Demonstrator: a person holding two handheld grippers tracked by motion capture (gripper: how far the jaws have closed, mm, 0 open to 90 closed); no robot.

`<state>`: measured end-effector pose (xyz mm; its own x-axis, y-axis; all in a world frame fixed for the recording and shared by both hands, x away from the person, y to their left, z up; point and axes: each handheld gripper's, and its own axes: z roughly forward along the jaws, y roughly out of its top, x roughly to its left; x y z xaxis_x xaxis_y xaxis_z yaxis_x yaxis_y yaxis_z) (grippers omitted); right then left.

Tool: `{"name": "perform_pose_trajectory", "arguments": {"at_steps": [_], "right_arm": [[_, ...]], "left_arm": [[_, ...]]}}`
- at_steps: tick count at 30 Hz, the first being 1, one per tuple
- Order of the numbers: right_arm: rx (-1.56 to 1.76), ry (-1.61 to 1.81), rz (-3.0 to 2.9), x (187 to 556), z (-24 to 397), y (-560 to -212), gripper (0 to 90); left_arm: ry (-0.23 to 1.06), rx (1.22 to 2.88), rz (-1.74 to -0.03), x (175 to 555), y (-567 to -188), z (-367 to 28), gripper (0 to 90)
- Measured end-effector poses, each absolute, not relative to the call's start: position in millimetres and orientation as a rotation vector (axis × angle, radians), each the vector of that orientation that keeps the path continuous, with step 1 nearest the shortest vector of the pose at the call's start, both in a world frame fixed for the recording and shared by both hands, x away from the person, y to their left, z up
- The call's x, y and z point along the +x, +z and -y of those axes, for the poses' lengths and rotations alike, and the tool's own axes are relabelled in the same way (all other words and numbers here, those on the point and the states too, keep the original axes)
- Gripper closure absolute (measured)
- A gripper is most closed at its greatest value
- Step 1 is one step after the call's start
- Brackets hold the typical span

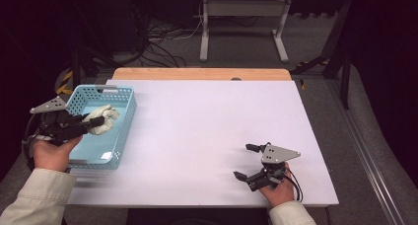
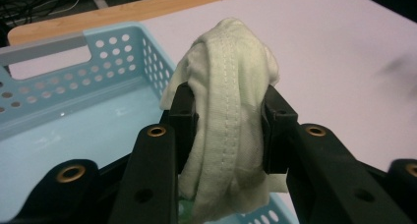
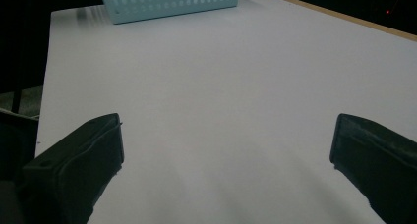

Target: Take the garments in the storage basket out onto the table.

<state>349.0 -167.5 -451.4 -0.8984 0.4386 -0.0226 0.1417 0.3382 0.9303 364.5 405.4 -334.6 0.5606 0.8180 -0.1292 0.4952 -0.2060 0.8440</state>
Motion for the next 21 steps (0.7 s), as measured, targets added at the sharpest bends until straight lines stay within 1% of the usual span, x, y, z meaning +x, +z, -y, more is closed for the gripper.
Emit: {"name": "perform_pose_trajectory", "arguments": {"at_steps": [7,21], "right_arm": [[0.521,1.580,-2.336,349,167,-451,0.2],[0.520,1.578,-2.336,349,167,-451,0.2]], "left_arm": [[0.459,1.795,-1.062,362,-330,-395,66.6],[0.473,1.741,-1.062,363,-326,-378,66.2]]}}
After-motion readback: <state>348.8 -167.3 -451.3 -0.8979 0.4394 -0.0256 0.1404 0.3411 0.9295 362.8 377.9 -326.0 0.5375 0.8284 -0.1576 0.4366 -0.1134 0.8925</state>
